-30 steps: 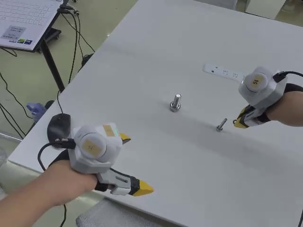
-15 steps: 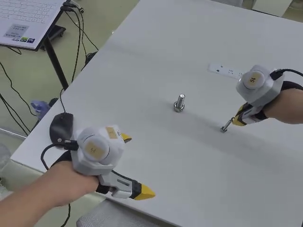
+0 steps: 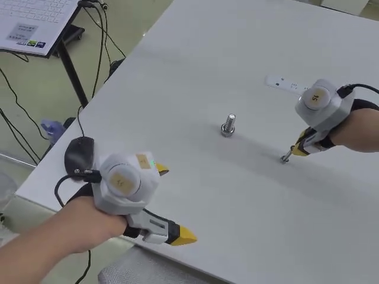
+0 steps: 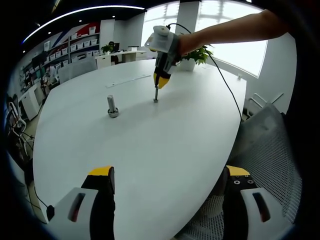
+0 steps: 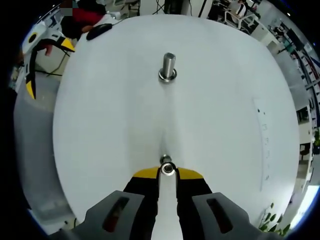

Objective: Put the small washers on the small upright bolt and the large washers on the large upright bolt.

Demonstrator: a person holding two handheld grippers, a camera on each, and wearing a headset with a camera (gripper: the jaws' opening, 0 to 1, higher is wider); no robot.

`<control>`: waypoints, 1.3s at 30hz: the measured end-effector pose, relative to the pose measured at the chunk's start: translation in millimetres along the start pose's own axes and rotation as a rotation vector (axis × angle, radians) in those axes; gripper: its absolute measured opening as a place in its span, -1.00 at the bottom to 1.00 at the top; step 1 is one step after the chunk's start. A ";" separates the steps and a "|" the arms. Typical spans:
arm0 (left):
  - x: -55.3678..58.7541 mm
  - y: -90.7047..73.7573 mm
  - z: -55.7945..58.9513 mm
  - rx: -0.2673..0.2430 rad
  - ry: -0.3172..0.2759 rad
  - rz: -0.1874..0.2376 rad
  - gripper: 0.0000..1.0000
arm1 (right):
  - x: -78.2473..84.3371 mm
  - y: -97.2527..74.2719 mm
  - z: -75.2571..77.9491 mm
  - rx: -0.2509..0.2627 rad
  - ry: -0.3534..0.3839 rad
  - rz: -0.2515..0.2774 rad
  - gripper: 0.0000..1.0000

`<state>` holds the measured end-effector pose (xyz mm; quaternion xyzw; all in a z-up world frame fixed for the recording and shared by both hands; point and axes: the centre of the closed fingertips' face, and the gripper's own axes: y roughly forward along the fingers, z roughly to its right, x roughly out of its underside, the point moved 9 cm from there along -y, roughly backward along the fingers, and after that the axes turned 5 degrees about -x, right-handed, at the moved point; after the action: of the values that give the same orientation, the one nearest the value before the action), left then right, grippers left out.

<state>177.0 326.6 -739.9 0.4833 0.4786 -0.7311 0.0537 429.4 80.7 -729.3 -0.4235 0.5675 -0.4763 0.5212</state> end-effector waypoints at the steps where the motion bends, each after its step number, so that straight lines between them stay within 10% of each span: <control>1: 0.2 0.1 -0.2 0.000 -0.001 0.000 0.79 | -0.3 0.6 0.5 0.001 0.001 0.000 -0.74; 39: 15.3 -1.3 -1.5 0.009 -0.031 -0.047 0.68 | 0.9 44.5 0.8 -0.028 -0.003 -0.033 -0.74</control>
<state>169.2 334.3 -750.8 0.4607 0.4857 -0.7417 0.0419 430.8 88.2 -773.2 -0.4404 0.5664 -0.4763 0.5082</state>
